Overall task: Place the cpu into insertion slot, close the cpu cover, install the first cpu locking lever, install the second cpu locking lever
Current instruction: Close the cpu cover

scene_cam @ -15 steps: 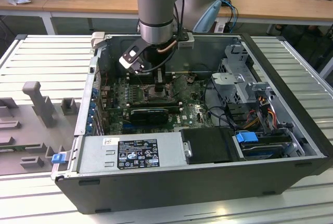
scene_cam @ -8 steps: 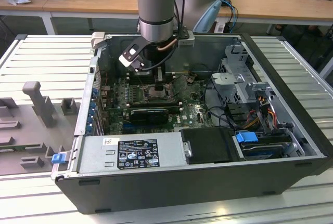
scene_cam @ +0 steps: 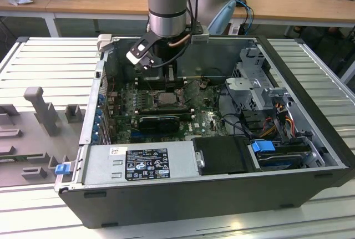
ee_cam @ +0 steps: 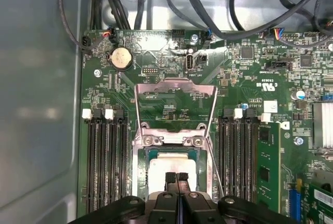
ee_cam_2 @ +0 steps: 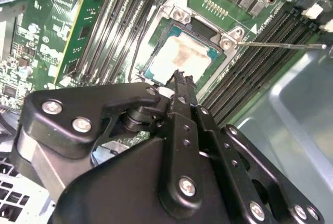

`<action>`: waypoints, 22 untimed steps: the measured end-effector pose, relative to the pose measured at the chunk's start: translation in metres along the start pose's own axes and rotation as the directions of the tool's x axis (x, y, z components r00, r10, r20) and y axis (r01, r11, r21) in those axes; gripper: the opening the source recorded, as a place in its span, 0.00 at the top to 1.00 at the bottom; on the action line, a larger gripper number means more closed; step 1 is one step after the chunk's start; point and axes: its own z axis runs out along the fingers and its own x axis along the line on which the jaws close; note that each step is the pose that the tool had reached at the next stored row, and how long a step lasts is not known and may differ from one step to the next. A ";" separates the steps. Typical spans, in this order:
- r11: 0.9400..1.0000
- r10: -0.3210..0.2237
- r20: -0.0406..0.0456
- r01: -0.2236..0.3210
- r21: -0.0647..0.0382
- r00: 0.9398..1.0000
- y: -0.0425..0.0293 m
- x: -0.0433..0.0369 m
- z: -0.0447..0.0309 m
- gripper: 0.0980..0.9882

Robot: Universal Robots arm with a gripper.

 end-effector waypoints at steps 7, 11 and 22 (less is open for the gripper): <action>1.000 0.003 0.000 -0.003 0.000 1.000 0.0045 0.0001 -0.0049 0.99; 1.000 0.003 0.000 -0.003 0.000 1.000 0.0087 0.0000 -0.0048 0.99; 1.000 0.003 0.000 -0.003 0.000 1.000 0.0115 0.0001 -0.0117 0.99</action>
